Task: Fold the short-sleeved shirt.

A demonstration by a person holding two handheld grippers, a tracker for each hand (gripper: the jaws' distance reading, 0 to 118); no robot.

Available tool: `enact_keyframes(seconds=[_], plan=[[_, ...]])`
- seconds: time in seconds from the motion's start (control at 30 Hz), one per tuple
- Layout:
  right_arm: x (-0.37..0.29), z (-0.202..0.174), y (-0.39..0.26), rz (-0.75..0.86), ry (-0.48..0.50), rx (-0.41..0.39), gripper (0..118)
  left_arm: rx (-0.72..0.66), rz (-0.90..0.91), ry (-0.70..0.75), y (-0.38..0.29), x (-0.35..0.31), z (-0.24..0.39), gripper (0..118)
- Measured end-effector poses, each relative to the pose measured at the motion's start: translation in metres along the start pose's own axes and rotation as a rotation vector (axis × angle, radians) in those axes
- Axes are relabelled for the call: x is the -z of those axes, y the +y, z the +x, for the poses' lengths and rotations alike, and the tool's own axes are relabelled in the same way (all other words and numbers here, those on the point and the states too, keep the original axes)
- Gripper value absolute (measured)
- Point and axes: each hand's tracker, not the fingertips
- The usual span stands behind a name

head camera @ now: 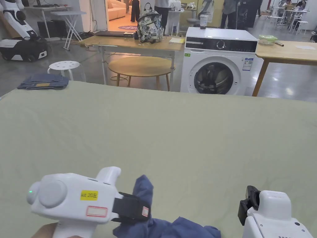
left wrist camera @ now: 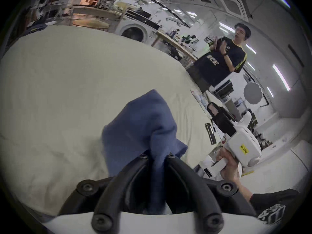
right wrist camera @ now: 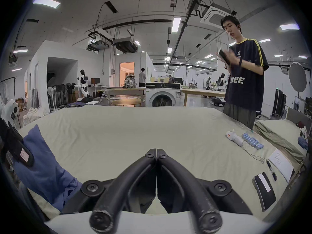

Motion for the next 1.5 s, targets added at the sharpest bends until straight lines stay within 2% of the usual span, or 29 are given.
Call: enact_keyframes(seconds=[0.27, 0.47, 0.5, 0.6, 0.73, 0.9, 1.0, 1.03, 1.07, 1.13, 1.23, 1.37, 1.5], plan=[[-0.002, 0.009, -0.005, -0.017, -0.019, 0.010, 0, 0.004, -0.103, -0.094, -0.002, 0.079, 0.053, 5], [-0.002, 0.018, -0.008, -0.028, -0.034, 0.016, 0, 0.023, -0.241, 0.014, -0.012, 0.159, 0.069, 5], [-0.002, 0.020, -0.008, -0.030, -0.038, 0.018, 0, 0.019, -0.244, 0.020, -0.014, 0.170, 0.070, 7], [-0.004, 0.024, -0.009, -0.034, -0.047, 0.021, 0, -0.001, -0.260, 0.058, -0.021, 0.192, 0.070, 23], [-0.006, 0.029, -0.011, -0.040, -0.053, 0.022, 0, -0.056, -0.248, 0.032, -0.023, 0.182, 0.073, 38], [-0.008, 0.035, -0.012, -0.041, -0.063, 0.029, 0, -0.071, -0.189, -0.012, -0.015, 0.146, 0.071, 38], [-0.009, 0.037, -0.012, -0.041, -0.065, 0.035, 0, -0.125, -0.124, -0.088, -0.006, 0.124, 0.063, 38], [-0.009, 0.037, -0.013, -0.041, -0.066, 0.035, 0, -0.125, -0.106, -0.112, -0.005, 0.120, 0.061, 37], [-0.009, 0.037, -0.013, -0.041, -0.068, 0.036, 0, -0.110, -0.096, -0.117, -0.005, 0.118, 0.060, 32], [-0.010, 0.036, -0.013, -0.041, -0.065, 0.039, 0, -0.104, -0.105, -0.102, -0.003, 0.126, 0.052, 7], [-0.010, 0.035, -0.013, -0.041, -0.064, 0.038, 0, -0.142, -0.144, -0.113, -0.009, 0.151, 0.040, 4], [-0.010, 0.035, -0.014, -0.042, -0.064, 0.039, 0, -0.212, -0.242, -0.218, -0.026, 0.192, 0.033, 3], [-0.009, 0.036, -0.014, -0.044, -0.067, 0.040, 0, -0.213, -0.240, -0.176, -0.042, 0.222, 0.034, 0]])
